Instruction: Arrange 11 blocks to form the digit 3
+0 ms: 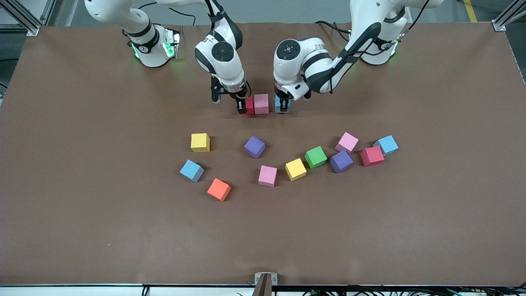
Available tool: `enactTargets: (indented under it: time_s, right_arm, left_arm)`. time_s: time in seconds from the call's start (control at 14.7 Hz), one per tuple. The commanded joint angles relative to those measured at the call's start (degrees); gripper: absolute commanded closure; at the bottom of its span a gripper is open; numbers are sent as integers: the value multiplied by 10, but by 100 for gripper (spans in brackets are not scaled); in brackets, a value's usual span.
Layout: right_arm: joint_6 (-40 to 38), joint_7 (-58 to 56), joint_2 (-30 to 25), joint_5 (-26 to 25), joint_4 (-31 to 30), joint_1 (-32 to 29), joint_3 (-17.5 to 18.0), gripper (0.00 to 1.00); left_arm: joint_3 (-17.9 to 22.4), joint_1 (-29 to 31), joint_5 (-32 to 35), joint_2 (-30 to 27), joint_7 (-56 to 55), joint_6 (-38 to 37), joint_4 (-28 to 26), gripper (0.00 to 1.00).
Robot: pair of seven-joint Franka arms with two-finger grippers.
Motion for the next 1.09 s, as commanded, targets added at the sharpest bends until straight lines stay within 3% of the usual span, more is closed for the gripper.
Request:
enactTargets:
  time_s: [0.0,0.61,0.68,0.75,0.82,0.89,1.02]
  right_arm:
    - [6,6,14,15,10,8,-4,100]
    - [5,6,29,22,23,7,-5,95]
    - [5,6,29,22,22,6,-5,87]
    - [5,6,29,22,22,4,-4,72]
    - [6,6,29,22,23,4,-5,32]
    - [5,6,29,22,23,7,-5,0]
    - [1,5,29,22,23,6,-5,0]
  left_arm:
    - [-3,-13,5,13,-68,18,6,59]
    - [0,-22,7,38,-111,30,14,59]
    - [0,-22,10,41,-114,30,18,59]
    - [0,-23,11,43,-119,30,19,58]
    - [0,-23,12,47,-120,30,20,58]
    - [1,-24,12,49,-120,30,20,58]
    - [2,-27,12,54,-120,30,21,56]
